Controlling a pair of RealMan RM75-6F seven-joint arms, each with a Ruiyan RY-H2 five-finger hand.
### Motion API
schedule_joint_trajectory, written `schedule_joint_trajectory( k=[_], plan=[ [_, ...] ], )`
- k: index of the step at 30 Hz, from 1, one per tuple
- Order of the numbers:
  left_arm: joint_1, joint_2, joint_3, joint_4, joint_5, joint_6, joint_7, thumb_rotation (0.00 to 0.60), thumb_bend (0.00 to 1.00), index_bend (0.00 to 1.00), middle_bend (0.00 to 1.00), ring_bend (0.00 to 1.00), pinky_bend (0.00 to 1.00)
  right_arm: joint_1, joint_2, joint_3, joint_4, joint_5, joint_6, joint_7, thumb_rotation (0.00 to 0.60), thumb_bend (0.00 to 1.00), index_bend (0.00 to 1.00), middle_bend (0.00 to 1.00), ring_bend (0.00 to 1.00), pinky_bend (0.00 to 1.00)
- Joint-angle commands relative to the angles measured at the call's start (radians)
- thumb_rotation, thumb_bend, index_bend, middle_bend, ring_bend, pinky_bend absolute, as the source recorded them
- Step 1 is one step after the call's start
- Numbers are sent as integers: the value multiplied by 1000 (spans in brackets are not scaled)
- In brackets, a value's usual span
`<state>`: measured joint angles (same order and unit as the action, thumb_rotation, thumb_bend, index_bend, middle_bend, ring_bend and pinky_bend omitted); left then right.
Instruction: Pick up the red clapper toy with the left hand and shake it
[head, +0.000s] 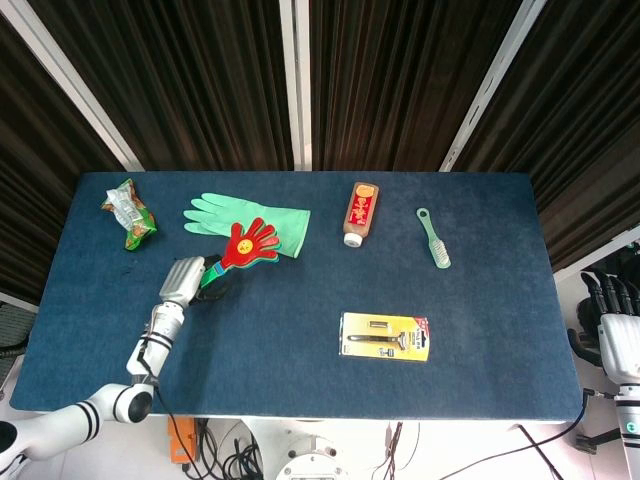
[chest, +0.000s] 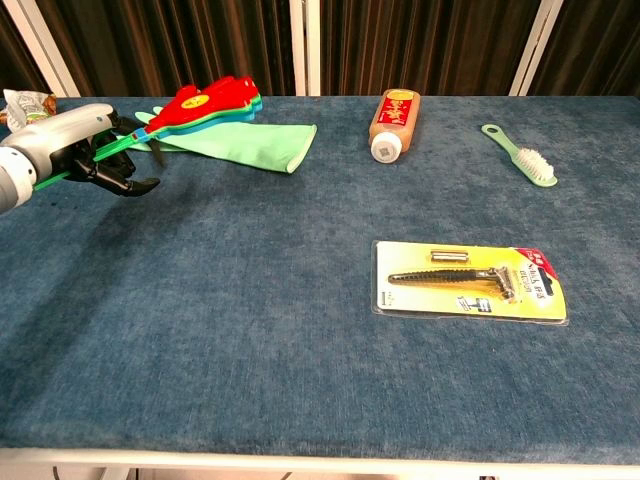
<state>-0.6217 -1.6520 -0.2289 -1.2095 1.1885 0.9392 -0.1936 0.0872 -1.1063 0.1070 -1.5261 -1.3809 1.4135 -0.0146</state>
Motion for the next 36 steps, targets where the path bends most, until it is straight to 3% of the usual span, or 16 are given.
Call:
schedule_joint_trajectory(
  k=[1,4,12,16,18,22,25,31,33,36],
  plan=[
    [5,10,5,-7,25,-18,-76,600,268,900,1000,1000,1000,0,1,0,-1,1,0,0,600,270,0,0,0,0],
    [3,25,12,-13,52,-34,-131,600,248,997,1000,1000,1000,0,1,1,-2,2,-1,-1,600,270,0,0,0,0],
    [-2,37,30,-4,124,-17,-220,600,256,1000,1000,1000,1000,3,0,3,-6,5,-1,-7,600,276,0,0,0,0],
    [12,19,15,11,175,77,-307,600,343,1000,1000,1000,1000,3,1,3,-8,4,1,-7,600,280,0,0,0,0],
    [23,12,-7,7,188,126,-407,600,408,1000,1000,1000,1000,2,2,3,-9,3,1,-6,600,281,0,0,0,0],
    [46,47,-101,-71,153,161,-784,600,563,1000,1000,1000,1000,2,4,3,-9,7,-3,-1,600,282,0,0,0,0],
    [55,86,-146,-94,135,169,-899,600,679,1000,1000,1000,1000,3,4,3,-8,7,-5,-2,600,282,0,0,0,0],
    [52,118,-122,-64,182,196,-829,600,731,1000,1000,1000,1000,5,1,2,-9,8,-6,-11,600,282,0,0,0,0],
    [41,115,-86,-22,211,193,-725,600,742,1000,1000,1000,1000,5,1,2,-11,7,-5,-15,600,284,0,0,0,0],
    [11,104,3,89,295,181,-425,600,746,1000,1000,1000,1000,5,1,2,-16,8,-4,-21,600,285,0,0,0,0]
  ],
)
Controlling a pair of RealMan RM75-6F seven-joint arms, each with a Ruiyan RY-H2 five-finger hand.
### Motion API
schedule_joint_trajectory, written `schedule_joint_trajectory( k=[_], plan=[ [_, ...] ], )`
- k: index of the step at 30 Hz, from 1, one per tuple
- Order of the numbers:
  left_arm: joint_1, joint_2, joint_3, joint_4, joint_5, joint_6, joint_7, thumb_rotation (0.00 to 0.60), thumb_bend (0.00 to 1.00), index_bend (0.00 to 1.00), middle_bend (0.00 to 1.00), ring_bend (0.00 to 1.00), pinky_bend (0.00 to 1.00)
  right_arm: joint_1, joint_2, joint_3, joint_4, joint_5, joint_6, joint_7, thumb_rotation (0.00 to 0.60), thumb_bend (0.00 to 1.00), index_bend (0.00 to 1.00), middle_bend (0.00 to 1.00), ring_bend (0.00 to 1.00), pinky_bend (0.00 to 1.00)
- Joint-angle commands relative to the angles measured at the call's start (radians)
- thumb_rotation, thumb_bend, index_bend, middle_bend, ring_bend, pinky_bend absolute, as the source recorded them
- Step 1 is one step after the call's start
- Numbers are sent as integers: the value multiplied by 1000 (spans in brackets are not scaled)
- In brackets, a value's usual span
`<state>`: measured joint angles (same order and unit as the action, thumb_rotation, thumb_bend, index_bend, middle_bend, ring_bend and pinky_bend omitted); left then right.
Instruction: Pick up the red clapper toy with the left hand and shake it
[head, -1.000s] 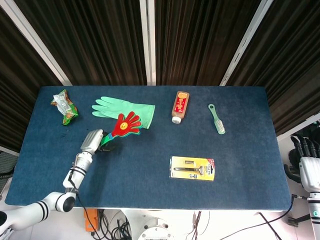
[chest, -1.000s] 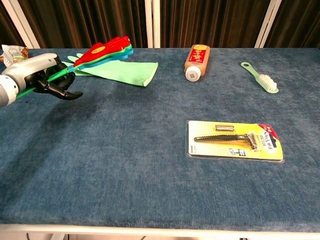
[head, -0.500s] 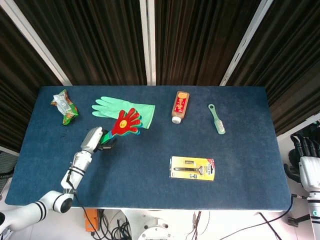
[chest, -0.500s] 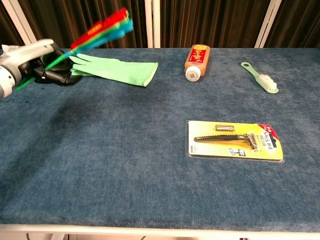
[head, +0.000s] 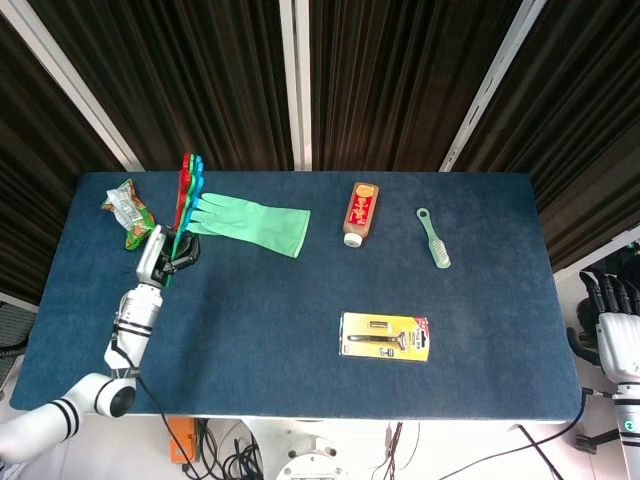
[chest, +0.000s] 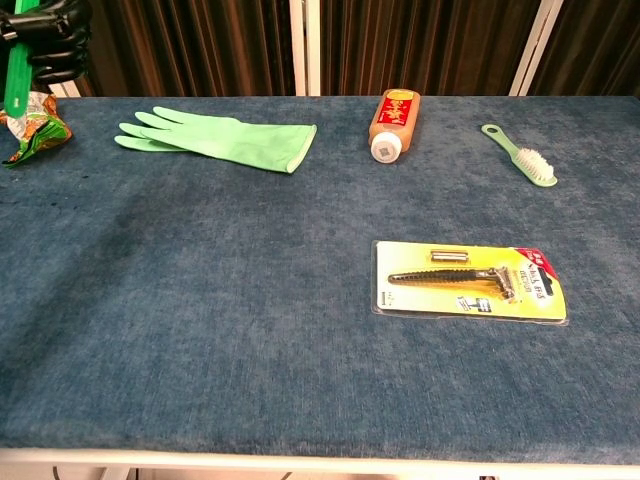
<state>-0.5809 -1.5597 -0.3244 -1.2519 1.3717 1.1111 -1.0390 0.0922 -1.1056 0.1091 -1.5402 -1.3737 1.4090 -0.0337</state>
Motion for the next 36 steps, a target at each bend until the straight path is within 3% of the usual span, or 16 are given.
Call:
schedule_joint_trajectory(
  k=[1,5,10,12,14,21,25,27,30,32,36],
  plan=[
    [-43,4,138,185,153,4,570,600,746,1000,1000,1000,1000,0,1,0,-3,1,0,-4,600,286,0,0,0,0],
    [-78,-6,232,277,235,-49,946,600,743,1000,1000,1000,1000,1,2,0,-7,5,-3,-10,600,288,0,0,0,0],
    [-103,20,267,239,240,-113,1031,600,739,1000,1000,1000,1000,1,2,0,-5,7,-4,-7,600,289,0,0,0,0],
    [-105,34,260,202,219,-123,980,600,738,1000,1000,1000,1000,1,2,0,-4,8,-4,-4,600,289,0,0,0,0],
    [-100,50,235,138,174,-126,838,600,737,1000,1000,1000,1000,0,1,0,-1,8,-4,-1,600,290,0,0,0,0],
    [-51,83,69,-68,20,-39,143,600,732,1000,1000,1000,1000,0,1,0,5,8,-5,7,600,292,0,0,0,0],
    [-16,140,-56,-191,-124,-100,-274,600,732,1000,1000,1000,1000,1,0,0,8,10,-8,9,600,293,0,0,0,0],
    [-8,174,-80,-204,-135,-144,-386,600,732,1000,1000,1000,1000,1,-1,0,10,10,-9,8,600,293,0,0,0,0],
    [-7,186,-76,-181,-106,-156,-418,600,731,1000,1000,1000,1000,3,-2,0,10,11,-12,7,600,294,0,0,0,0],
    [-13,181,-49,-152,-62,-149,-371,600,731,1000,1000,1000,1000,4,-2,1,9,12,-13,4,600,293,0,0,0,0],
    [-51,138,68,-12,128,-82,-33,600,731,1000,1000,1000,1000,6,-3,2,5,13,-14,-3,600,296,0,0,0,0]
  ],
)
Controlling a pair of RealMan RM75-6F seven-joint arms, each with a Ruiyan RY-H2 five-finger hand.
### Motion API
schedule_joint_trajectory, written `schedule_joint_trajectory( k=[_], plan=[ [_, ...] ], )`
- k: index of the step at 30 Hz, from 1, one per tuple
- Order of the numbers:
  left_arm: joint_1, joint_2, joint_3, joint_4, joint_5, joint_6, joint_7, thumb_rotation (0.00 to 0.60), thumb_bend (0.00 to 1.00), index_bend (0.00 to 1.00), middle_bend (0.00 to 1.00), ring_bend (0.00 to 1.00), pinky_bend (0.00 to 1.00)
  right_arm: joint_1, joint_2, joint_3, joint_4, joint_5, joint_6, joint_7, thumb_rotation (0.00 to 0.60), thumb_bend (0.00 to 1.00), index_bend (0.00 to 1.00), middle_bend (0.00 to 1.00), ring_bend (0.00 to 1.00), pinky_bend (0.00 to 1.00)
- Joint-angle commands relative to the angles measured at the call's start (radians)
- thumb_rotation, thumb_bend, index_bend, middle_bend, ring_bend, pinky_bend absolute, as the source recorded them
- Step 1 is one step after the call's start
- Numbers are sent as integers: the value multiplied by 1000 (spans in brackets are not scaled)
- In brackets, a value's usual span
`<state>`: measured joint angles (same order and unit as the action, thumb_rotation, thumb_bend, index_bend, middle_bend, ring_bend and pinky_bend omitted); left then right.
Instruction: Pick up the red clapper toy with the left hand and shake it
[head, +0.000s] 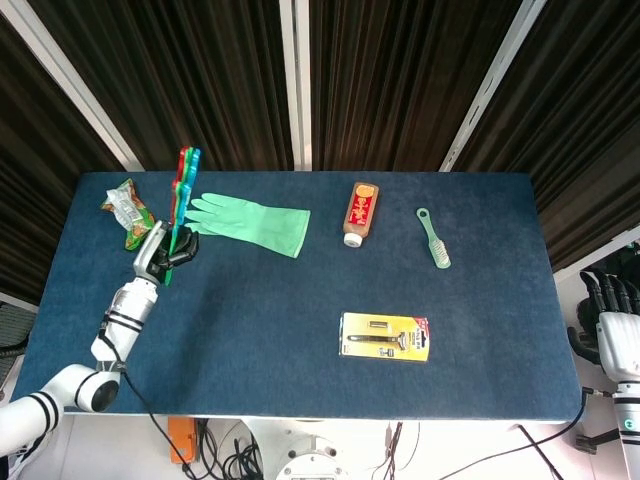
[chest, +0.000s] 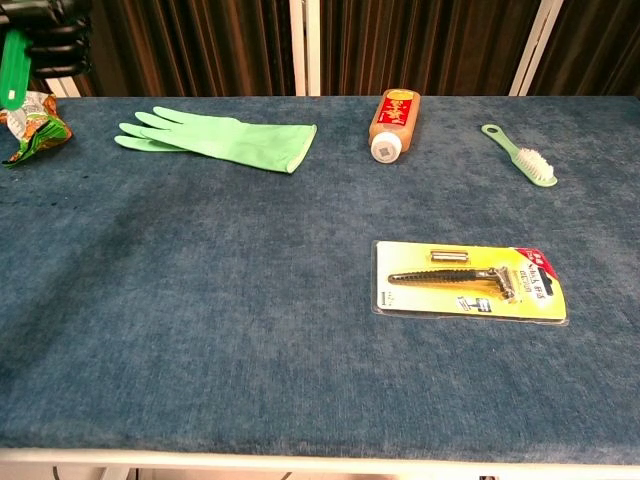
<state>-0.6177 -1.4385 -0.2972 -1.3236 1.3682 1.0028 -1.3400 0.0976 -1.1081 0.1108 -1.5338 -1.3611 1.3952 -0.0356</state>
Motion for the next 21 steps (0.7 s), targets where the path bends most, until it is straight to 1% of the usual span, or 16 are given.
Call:
schedule_joint_trajectory(
  k=[1,3,4,7,10,13,16,19,21],
  plan=[
    [-30,0,86,122,205,46,420,600,731,1000,1000,1000,1000,1,0,0,-2,1,-1,-3,600,296,0,0,0,0],
    [-55,-26,153,220,309,58,672,600,730,1000,1000,1000,1000,1,1,0,-4,1,-2,-5,600,297,0,0,0,0],
    [-70,-38,193,262,358,43,808,600,730,1000,1000,1000,1000,1,2,-1,-6,2,-2,-6,600,297,0,0,0,0],
    [-98,-52,257,288,404,-34,1020,600,729,1000,1000,1000,1000,0,4,-2,-8,2,-4,-6,600,297,0,0,0,0],
    [-125,-60,295,311,419,-122,1204,600,730,1000,1000,1000,1000,0,6,-3,-9,2,-5,-5,600,297,0,0,0,0],
    [-146,-60,308,306,396,-199,1302,600,729,1000,1000,1000,1000,-1,9,-5,-10,-5,-1,2,600,297,0,0,0,0],
    [-153,-52,298,287,360,-219,1344,600,729,1000,1000,1000,1000,-2,9,-4,-6,-4,-2,9,600,297,0,0,0,0],
    [-152,-44,282,264,321,-212,1346,600,729,1000,1000,1000,1000,0,6,-4,0,1,-7,11,600,297,0,0,0,0],
    [-143,-45,264,247,289,-188,1302,600,729,1000,1000,1000,1000,-1,6,-3,1,2,-6,12,600,297,0,0,0,0]
  ],
)
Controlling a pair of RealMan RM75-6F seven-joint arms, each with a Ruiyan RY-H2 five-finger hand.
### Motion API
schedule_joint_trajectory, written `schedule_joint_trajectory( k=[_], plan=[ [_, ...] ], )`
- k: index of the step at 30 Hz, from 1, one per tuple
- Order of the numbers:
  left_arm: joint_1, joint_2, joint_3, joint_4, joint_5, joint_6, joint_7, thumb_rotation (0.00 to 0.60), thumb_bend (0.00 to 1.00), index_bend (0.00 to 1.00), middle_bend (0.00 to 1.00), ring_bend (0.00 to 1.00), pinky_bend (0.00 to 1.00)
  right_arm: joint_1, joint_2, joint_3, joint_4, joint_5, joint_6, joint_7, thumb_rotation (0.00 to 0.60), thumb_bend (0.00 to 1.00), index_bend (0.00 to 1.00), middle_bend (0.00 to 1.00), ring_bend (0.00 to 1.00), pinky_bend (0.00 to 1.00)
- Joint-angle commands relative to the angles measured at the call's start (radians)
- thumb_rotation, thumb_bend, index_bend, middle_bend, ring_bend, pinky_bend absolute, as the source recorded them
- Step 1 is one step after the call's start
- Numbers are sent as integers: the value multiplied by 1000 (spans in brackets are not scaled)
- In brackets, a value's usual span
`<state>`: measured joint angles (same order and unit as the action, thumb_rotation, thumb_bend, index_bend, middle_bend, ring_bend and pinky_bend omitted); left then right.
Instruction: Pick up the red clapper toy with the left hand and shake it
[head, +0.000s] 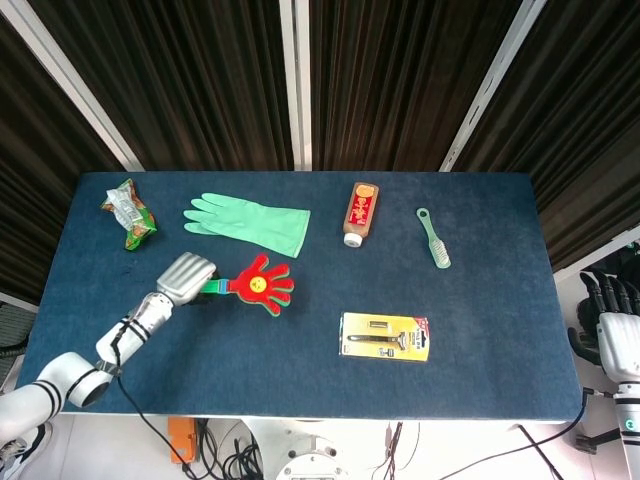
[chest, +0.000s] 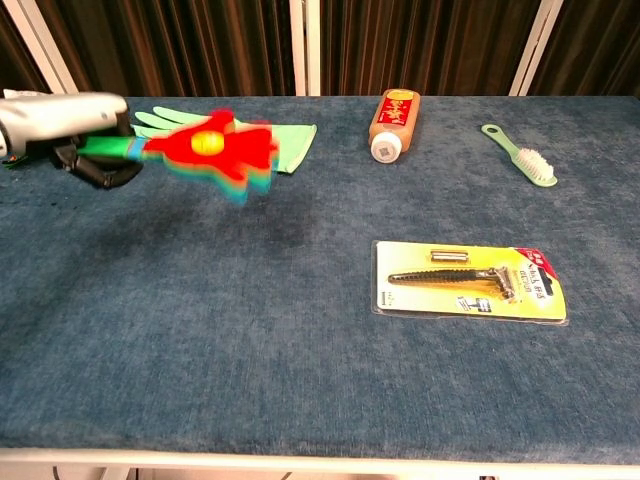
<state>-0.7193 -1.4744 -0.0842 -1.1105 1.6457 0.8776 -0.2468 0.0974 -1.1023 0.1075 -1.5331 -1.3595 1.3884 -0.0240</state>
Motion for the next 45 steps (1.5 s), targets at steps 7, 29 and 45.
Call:
schedule_joint_trajectory(
  k=[7,29,45],
  plan=[
    [47,-37,-112,-144,-191,126,-566,600,728,1000,1000,1000,1000,-2,-3,-1,8,5,-2,5,600,297,0,0,0,0],
    [73,98,-214,-240,-190,-10,-1187,600,728,1000,1000,1000,1000,3,-8,-3,5,7,-12,-11,600,296,0,0,0,0],
    [0,-79,69,153,132,22,226,600,726,1000,1000,1000,1000,2,-6,-5,9,3,-12,0,600,296,0,0,0,0]
  ],
)
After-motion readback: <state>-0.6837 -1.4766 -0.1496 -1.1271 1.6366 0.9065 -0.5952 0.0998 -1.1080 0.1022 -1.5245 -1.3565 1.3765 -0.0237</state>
